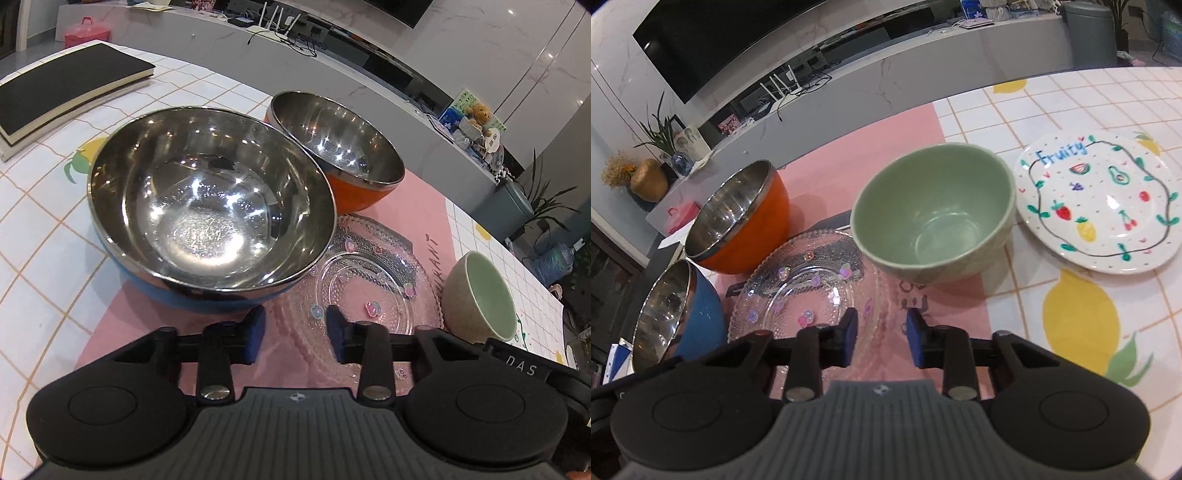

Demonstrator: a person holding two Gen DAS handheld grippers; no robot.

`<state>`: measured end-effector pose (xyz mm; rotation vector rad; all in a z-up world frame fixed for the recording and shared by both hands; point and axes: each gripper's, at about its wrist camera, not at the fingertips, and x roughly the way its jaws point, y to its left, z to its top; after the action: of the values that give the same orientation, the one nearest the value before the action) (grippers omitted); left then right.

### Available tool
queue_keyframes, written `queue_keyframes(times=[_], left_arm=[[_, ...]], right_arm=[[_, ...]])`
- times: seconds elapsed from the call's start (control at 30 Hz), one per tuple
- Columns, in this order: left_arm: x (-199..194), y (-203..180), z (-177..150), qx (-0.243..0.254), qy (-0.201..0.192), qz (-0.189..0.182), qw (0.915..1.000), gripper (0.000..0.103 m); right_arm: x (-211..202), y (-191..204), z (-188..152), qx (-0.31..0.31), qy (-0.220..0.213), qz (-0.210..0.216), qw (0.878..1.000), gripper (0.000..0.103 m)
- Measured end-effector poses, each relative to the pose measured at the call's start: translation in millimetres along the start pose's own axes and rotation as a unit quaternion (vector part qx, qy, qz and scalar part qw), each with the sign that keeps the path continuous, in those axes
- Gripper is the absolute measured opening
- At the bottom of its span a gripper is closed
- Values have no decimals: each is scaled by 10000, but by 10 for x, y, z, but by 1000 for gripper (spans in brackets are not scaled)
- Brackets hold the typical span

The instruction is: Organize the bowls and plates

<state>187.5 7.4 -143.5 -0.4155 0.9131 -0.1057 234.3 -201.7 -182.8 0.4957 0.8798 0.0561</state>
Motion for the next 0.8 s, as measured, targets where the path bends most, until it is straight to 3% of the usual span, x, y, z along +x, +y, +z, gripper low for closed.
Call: queue_keyframes(times=[0.07,0.13,0.6,0.7,0.77,0.8], left_arm=[[22,-16,6,28,28,-14,10000,22],[32,-33,3,75,73,-101,9999,17],[-134,-138,-219,296,219,31,9993,16],[-141,-142,-244,342,170,40,9993,19],[-120,-123,-219,257,142,37,9996,27],[-111,-108,-202,206,116,7,9997,28]], right_arm=[[15,-6,-2,46,23,95,9999,14],[23,-6,-5,89,61,138,9998,8],[-267,-53,-277,224,4,-5,9997,6],[-300,-60,-311,151,-47,30,9999,10],[-314,-51,-310,40,-116,-63,9999,14],[-308,-51,-291,8,-133,-121,9998,24]])
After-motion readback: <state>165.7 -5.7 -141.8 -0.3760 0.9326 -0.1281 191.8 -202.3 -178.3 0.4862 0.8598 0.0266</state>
